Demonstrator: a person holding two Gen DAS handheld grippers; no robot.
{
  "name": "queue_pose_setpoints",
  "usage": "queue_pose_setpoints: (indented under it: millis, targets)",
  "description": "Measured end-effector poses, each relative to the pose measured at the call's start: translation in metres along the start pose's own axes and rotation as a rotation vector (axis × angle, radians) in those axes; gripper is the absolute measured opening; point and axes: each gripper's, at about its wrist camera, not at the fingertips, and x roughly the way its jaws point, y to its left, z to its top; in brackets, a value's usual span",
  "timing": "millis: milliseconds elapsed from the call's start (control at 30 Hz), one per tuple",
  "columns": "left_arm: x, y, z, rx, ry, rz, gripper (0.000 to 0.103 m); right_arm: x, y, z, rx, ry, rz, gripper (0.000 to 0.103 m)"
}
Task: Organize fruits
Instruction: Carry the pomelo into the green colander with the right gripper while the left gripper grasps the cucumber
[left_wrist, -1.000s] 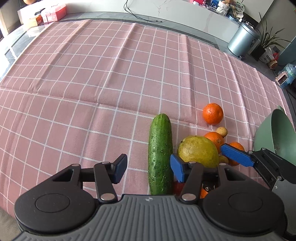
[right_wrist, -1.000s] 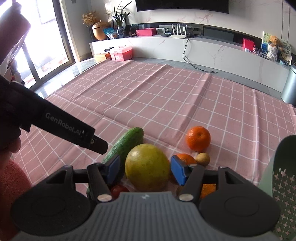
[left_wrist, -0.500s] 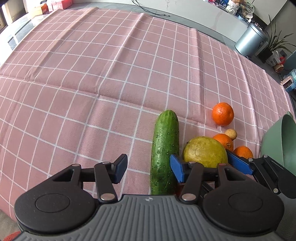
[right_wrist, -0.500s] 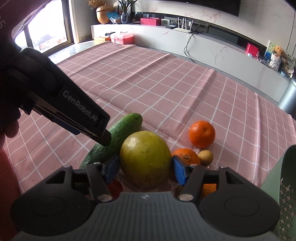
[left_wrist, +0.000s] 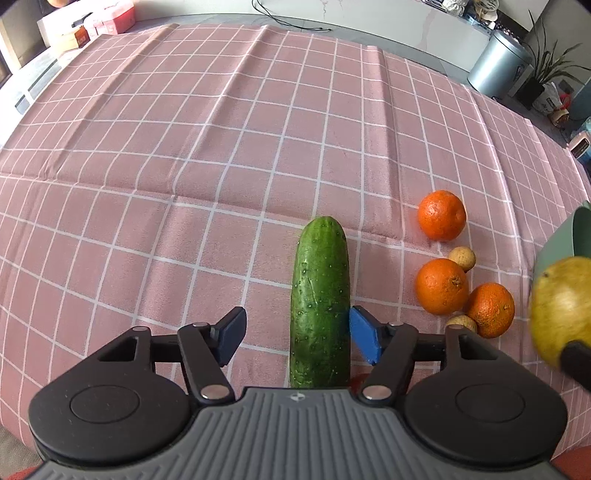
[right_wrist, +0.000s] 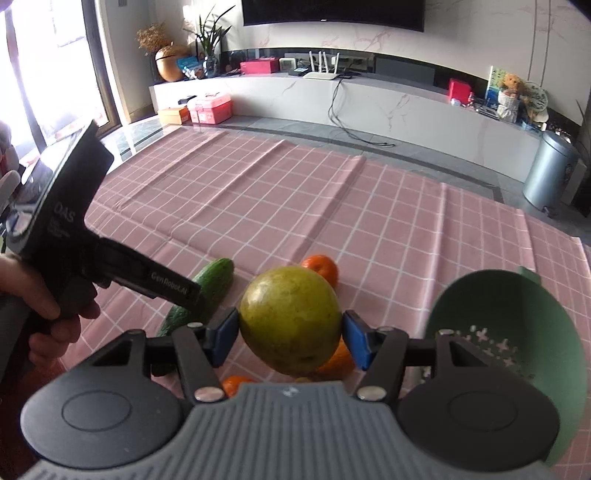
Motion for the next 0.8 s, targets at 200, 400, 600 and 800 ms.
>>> queue_pose_setpoints:
  millis: [200, 400, 600, 800]
  targets:
    - [0.008, -0.009, 0.0, 0.025, 0.007, 0.007, 0.076, -0.028, -0.057, -0.003, 0.073, 0.012, -0.152, 0.058]
    - [0.01, -0.014, -0.001, 0.013, 0.015, -0.05, 0.043, -0.01, -0.122, -0.021, 0.183, 0.126, -0.234, 0.058]
    - [0.005, -0.014, -0.004, -0.015, 0.009, -0.039, 0.042, 0.026, -0.15, -0.026, 0.196, 0.214, -0.246, 0.058]
    - [-0.021, -0.02, -0.005, -0.002, -0.056, -0.036, 0.042, 0.04, -0.159, -0.038, 0.169, 0.269, -0.257, 0.059]
